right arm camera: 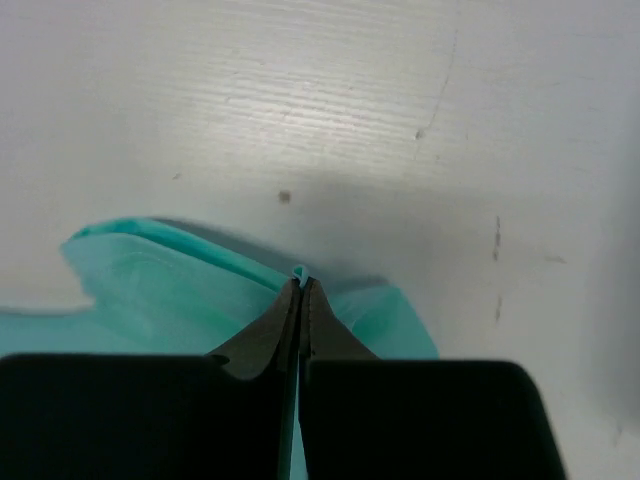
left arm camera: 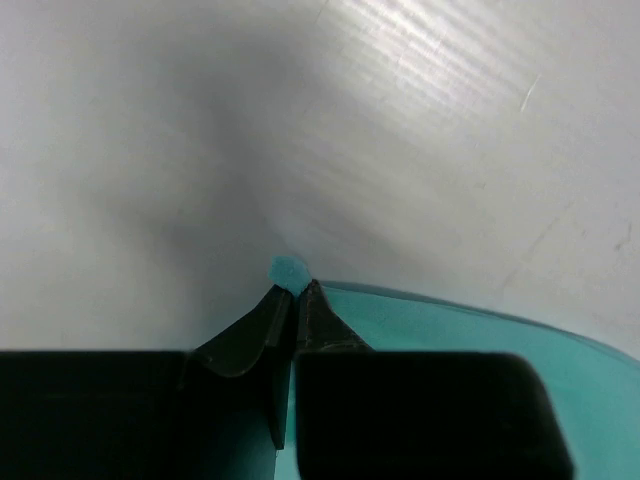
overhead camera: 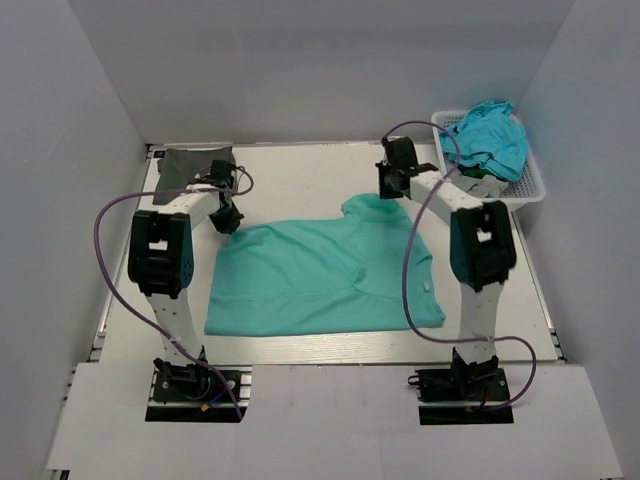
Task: Fold and stack the t-shirts
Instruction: Grap the side of the flattened tshirt furthest away from the robot with both arms, then fold the other side of the tshirt into a rectangle
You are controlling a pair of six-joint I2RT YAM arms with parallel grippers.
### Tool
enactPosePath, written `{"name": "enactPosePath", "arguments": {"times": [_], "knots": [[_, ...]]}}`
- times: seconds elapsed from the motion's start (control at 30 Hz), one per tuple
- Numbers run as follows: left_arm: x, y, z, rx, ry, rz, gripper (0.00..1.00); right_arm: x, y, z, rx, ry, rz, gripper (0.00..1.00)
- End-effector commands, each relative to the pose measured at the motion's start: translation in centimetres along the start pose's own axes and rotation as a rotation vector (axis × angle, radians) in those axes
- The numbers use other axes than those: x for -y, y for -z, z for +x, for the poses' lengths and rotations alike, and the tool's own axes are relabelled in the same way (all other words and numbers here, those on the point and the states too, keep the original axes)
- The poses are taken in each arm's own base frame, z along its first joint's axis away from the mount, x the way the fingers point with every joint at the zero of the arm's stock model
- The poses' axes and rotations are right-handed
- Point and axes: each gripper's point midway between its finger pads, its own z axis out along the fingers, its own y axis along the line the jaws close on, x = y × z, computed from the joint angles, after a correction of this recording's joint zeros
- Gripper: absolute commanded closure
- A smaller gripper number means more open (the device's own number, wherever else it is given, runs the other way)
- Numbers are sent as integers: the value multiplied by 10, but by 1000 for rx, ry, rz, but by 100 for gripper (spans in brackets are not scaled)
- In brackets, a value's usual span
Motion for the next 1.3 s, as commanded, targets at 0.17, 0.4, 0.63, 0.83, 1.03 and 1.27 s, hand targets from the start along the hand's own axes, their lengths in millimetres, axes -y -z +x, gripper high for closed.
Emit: {"name": "enactPosePath", "arguments": {"times": [0.17, 0.4, 0.63, 0.83, 1.03, 1.27], "knots": [[-14, 74, -10, 145, 48, 66, 100, 0, 154, -42, 341, 11, -21, 100], [-33, 121, -9, 274, 123, 142, 91, 6, 194, 19, 321, -56, -34, 100], [-47, 119, 22, 273, 127, 174, 91, -6, 216, 68, 288, -79, -132, 100], [-46, 118, 30, 290, 126, 186, 91, -5, 232, 96, 271, -124, -145, 100], [-51, 114, 55, 264, 109, 199, 91, -10, 243, 120, 216, -136, -188, 100], [-61, 109, 67, 260, 138, 155, 87, -29, 237, 177, 69, -172, -282, 100]]}}
